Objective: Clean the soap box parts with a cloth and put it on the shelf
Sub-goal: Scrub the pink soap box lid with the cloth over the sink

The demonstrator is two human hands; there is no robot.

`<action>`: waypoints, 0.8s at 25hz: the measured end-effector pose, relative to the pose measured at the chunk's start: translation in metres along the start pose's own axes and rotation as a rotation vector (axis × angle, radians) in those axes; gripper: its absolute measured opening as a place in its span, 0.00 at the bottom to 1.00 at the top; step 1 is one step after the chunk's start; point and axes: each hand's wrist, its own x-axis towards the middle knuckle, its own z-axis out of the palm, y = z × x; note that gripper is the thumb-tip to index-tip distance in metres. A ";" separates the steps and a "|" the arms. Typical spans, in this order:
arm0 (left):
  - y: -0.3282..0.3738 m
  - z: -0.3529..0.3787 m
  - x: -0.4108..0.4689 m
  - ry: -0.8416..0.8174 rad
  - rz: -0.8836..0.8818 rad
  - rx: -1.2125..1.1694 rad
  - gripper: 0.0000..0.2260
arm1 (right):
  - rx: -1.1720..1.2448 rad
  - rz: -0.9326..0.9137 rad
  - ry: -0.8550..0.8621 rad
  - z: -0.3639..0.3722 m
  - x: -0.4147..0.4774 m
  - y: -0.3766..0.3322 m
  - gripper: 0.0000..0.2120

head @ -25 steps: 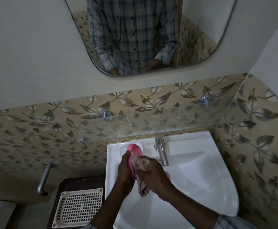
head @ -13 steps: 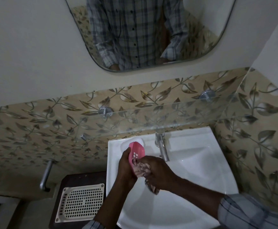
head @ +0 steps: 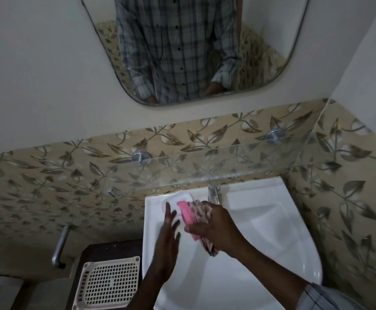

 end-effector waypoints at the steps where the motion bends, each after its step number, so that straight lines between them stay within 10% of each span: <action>1: 0.013 0.000 0.003 -0.022 -0.221 -0.193 0.41 | -0.179 -0.207 -0.079 -0.007 -0.003 0.003 0.18; 4: 0.043 0.011 0.010 -0.131 -0.631 -0.511 0.44 | -0.792 -0.729 -0.169 -0.007 -0.013 0.026 0.25; 8: 0.041 0.021 0.018 -0.012 -0.623 -0.403 0.32 | -0.651 -0.529 -0.065 0.022 -0.031 0.043 0.26; 14: 0.035 0.011 0.014 -0.169 -0.634 -0.319 0.21 | -1.079 -1.112 -0.262 -0.059 0.016 0.041 0.16; 17: 0.030 0.021 0.014 -0.039 -0.508 -0.383 0.26 | -0.864 -0.866 -0.171 -0.031 0.005 0.042 0.15; 20: 0.013 0.031 0.010 0.151 -0.283 -0.115 0.31 | -0.453 -0.155 -0.161 0.010 -0.021 0.030 0.13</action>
